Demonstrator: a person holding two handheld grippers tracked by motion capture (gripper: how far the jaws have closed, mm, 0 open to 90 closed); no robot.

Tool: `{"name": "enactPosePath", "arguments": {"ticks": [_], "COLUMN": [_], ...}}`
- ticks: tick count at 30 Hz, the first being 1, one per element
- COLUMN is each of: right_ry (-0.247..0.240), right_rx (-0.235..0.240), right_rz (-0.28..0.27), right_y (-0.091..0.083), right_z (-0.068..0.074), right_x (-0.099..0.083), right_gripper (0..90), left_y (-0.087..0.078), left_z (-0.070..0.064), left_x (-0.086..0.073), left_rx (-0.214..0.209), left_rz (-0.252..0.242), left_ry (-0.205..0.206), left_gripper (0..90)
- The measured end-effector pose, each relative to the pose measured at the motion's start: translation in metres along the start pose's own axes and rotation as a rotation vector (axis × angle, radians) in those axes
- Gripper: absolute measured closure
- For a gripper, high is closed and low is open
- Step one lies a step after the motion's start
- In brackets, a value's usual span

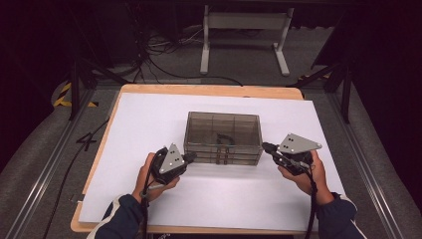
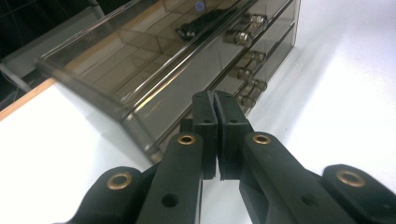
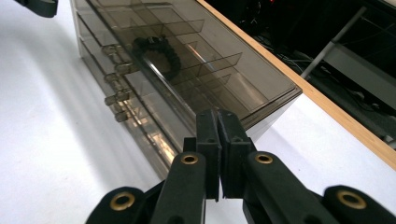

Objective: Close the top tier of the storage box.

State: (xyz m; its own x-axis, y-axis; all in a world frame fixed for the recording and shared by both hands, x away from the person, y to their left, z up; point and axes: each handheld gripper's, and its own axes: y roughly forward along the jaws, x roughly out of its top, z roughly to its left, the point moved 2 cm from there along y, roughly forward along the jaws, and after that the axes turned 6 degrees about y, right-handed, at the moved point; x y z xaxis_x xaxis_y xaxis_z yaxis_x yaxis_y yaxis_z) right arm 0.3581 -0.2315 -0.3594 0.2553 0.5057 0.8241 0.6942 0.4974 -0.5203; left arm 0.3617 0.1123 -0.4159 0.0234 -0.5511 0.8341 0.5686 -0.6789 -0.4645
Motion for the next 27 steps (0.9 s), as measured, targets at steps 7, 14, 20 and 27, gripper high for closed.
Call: {"name": "enactPosePath", "arguments": {"ticks": [7,14,20,27], "right_ry": [-0.018,-0.016,-0.015,0.009], "right_rx": [-0.002,0.0,-0.004,-0.008], "right_rz": [0.019,0.024,0.041,0.06], "right_y": [-0.005,-0.014,-0.019,-0.024], "right_z": [0.004,0.004,0.005,0.003], "right_x": [-0.009,-0.024,-0.035,-0.05], "right_gripper": [87.5,86.9,86.3,86.0], "left_y": [-0.01,-0.019,-0.026,-0.035], "left_z": [0.002,0.001,0.001,0.003], "left_x": [-0.008,-0.02,-0.03,-0.041], "left_rx": [0.009,0.009,0.011,0.025], "left_rz": [0.025,0.065,0.08,0.099], "left_ry": [0.001,0.023,0.023,0.017], "left_gripper": [87.5,86.4,85.7,85.0]}}
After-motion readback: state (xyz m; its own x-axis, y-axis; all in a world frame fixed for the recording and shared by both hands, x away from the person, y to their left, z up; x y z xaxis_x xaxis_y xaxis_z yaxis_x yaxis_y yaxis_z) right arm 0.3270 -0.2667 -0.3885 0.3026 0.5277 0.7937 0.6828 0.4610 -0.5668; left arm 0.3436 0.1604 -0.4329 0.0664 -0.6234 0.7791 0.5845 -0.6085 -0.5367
